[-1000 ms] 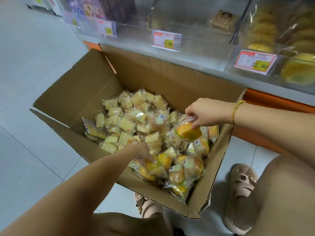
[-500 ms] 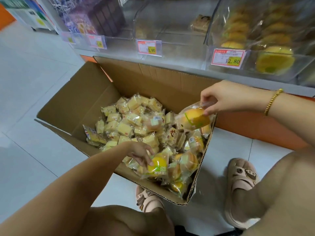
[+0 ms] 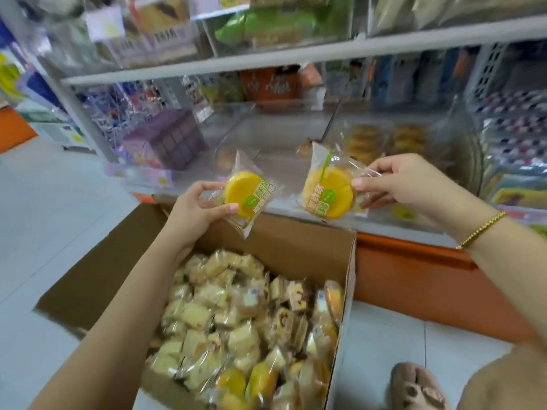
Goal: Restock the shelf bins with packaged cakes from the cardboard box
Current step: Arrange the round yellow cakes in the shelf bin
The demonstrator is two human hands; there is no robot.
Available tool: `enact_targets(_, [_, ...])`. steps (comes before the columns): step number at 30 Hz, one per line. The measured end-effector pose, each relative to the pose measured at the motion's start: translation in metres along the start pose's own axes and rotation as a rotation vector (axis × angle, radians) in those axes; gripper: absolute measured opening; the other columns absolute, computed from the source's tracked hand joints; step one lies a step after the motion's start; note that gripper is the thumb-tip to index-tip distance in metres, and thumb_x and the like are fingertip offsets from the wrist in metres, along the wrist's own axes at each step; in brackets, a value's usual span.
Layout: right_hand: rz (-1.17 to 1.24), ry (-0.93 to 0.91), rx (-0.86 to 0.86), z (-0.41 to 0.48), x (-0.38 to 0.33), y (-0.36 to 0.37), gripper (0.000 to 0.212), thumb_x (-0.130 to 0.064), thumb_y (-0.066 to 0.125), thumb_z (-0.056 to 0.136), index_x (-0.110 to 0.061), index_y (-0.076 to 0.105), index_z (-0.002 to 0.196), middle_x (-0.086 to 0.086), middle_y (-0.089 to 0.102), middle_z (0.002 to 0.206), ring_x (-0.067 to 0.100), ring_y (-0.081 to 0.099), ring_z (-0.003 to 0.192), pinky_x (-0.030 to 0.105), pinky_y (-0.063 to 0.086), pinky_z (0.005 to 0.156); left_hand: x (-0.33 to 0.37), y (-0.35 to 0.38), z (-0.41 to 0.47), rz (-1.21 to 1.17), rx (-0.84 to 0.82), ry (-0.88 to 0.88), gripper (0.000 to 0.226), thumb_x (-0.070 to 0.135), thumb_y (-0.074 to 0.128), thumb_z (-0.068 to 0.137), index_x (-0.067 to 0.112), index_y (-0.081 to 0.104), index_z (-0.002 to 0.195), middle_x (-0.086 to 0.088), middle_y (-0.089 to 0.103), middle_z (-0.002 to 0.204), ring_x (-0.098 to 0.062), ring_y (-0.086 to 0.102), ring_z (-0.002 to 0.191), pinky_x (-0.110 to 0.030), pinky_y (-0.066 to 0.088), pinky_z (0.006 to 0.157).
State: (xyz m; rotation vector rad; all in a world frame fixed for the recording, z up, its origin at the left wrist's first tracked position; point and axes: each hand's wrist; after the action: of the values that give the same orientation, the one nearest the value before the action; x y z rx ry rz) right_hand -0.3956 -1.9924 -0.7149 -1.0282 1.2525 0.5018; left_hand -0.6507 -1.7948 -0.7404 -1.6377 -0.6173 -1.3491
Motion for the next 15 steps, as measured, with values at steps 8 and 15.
enact_targets(8, [0.188,0.016,0.522,0.006,0.023,-0.061,0.019,-0.019,0.067,0.089,-0.011,0.056,0.077,0.009,0.064,0.064,0.016,0.068,0.053,0.021,0.055,0.047,0.044,0.089,0.028,0.052,-0.001,0.238,0.049,0.01,0.085,0.066,0.018,0.06,0.108,0.014,0.062,0.098,0.015,0.06,0.075,-0.003,0.045,0.066])
enact_targets(15, [0.183,0.013,0.643,0.023,0.042,-0.093,0.02,-0.025,0.065,0.09,-0.013,0.054,0.079,0.011,0.068,0.074,0.021,0.071,0.059,0.028,0.057,0.053,0.085,0.18,0.106,0.111,-0.08,0.295,0.039,0.013,0.081,0.073,0.023,0.057,0.102,0.002,0.065,0.098,-0.009,0.064,0.087,-0.016,0.051,0.071])
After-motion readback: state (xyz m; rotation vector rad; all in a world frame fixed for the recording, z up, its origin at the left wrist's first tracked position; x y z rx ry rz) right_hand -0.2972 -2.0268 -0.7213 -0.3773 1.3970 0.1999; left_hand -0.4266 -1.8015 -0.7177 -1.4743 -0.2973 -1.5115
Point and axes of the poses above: each hand's wrist, its own z-axis towards the middle knuckle, its own y-axis out of the palm, x = y × z
